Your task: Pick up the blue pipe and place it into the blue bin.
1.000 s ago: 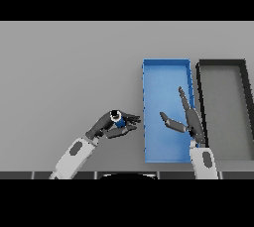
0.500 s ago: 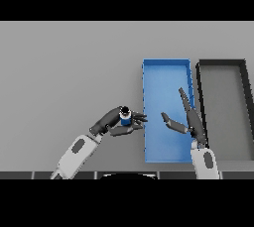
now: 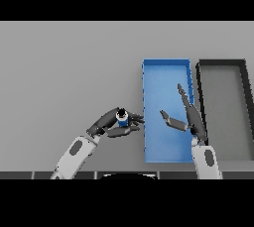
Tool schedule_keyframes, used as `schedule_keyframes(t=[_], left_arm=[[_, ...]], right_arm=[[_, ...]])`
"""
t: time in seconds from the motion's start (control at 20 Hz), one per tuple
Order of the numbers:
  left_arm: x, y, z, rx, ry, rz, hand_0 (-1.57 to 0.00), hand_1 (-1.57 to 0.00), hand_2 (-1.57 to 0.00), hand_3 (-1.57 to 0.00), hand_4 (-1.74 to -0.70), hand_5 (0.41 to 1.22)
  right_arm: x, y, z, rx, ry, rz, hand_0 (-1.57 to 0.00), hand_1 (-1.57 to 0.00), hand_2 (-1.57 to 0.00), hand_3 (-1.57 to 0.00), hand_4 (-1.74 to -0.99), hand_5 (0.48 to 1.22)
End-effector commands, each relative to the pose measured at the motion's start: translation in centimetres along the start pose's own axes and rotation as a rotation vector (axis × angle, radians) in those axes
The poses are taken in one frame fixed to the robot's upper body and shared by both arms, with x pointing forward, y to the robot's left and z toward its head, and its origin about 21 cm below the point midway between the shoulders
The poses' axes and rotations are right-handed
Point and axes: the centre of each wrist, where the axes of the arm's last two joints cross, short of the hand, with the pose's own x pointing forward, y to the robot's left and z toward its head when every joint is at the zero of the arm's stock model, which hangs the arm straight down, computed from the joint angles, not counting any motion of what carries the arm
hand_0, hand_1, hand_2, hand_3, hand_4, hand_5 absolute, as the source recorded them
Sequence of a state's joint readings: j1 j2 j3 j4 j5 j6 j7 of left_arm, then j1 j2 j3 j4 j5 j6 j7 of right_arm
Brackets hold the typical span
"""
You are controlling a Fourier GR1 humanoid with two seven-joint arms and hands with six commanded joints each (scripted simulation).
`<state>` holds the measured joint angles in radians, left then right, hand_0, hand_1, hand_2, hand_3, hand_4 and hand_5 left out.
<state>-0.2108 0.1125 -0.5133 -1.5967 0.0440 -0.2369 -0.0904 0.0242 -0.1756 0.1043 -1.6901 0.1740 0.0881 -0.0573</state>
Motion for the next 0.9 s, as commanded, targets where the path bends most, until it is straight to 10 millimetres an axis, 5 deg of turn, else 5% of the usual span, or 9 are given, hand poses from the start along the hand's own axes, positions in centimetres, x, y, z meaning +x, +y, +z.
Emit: schedule_keyframes(t=[0.0, 0.4, 0.6, 0.85], left_arm=[[0.1, -0.1, -0.3, -0.003, 0.001, -0.005, -1.57, -1.57, -1.57, -1.57, -1.47, 1.221], [0.0, 0.0, -0.1, 0.002, 0.021, -0.022, -1.57, -1.57, -1.57, -1.57, -1.47, 1.221], [0.1, -0.1, -0.1, -0.003, 0.019, -0.040, -1.57, -1.57, -1.57, -1.57, -1.47, 1.221], [0.2, 0.0, -0.6, -0.017, 0.026, -0.043, -1.57, -1.57, -1.57, -1.57, -1.47, 1.221]], right_arm=[[1.0, -0.7, -0.4, 0.006, -0.069, -0.047, 0.00, -0.02, -0.03, 0.00, -1.166, 0.571], [8.9, -3.7, -1.5, 0.339, -0.259, -0.056, 0.00, 0.00, -0.01, 0.00, -1.185, 0.554], [12.6, -2.4, -2.2, 0.502, -0.310, 0.020, 0.00, 0.00, 0.00, 0.00, -1.230, 0.531], [14.3, -1.0, -3.1, 0.633, -0.302, 0.027, 0.00, 0.00, 0.00, 0.00, -1.239, 0.522]])
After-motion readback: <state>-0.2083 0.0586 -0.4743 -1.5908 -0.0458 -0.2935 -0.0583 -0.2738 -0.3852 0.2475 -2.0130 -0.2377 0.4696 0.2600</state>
